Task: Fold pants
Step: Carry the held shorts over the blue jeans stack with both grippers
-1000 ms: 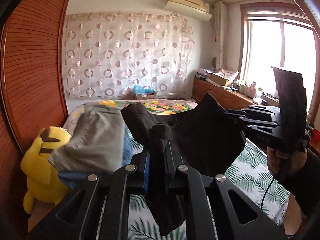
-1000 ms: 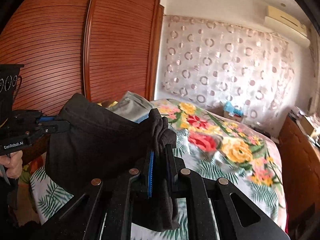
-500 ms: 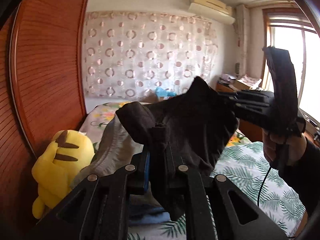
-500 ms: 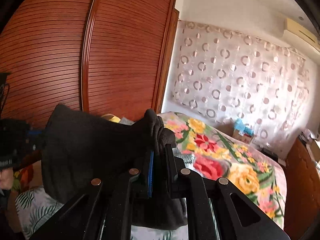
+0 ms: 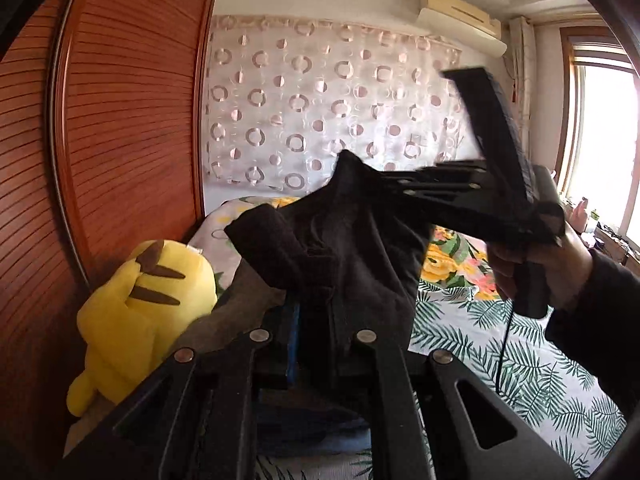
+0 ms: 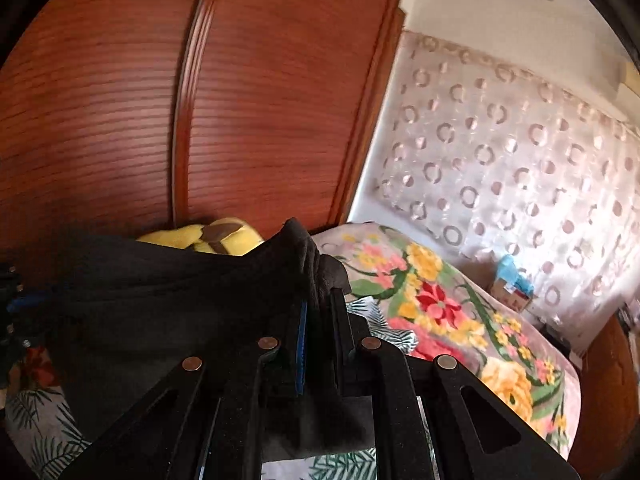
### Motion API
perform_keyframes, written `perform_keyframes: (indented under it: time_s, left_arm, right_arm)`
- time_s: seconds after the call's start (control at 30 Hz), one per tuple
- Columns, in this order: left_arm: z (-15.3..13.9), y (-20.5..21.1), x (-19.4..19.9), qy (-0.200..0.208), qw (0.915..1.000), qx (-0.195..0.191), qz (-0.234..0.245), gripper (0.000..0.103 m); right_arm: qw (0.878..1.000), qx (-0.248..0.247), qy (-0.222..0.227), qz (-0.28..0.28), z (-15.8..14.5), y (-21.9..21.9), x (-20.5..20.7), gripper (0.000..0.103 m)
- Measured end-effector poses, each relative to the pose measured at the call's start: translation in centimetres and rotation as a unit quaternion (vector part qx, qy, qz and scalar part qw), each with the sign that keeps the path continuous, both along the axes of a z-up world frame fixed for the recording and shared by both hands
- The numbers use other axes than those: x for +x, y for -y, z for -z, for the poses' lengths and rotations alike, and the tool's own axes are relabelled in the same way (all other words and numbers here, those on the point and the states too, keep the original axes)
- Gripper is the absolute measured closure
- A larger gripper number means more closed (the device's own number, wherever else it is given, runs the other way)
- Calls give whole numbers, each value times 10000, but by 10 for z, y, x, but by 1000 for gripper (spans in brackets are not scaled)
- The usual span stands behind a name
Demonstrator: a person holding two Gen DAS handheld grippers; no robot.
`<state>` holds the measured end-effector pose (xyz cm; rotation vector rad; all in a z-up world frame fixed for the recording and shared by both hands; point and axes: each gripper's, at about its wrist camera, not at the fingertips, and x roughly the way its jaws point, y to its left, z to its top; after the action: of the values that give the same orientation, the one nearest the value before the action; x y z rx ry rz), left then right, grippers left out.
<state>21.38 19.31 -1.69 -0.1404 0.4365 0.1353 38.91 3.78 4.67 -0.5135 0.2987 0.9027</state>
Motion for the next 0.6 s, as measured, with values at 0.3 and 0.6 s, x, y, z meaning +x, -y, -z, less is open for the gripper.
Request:
perform_keyframes:
  time_s: [0.3,0.6]
  left_arm:
    - [3,-7,-10,64,9999,-99,-86,91]
    - [16,-8,-7,-223,9993,-27,-306,78]
  right_arm:
    - [9997,-126,69,-196,-7,-18,7,93]
    - [9998,-12,-125,-163,2,-13,2,93]
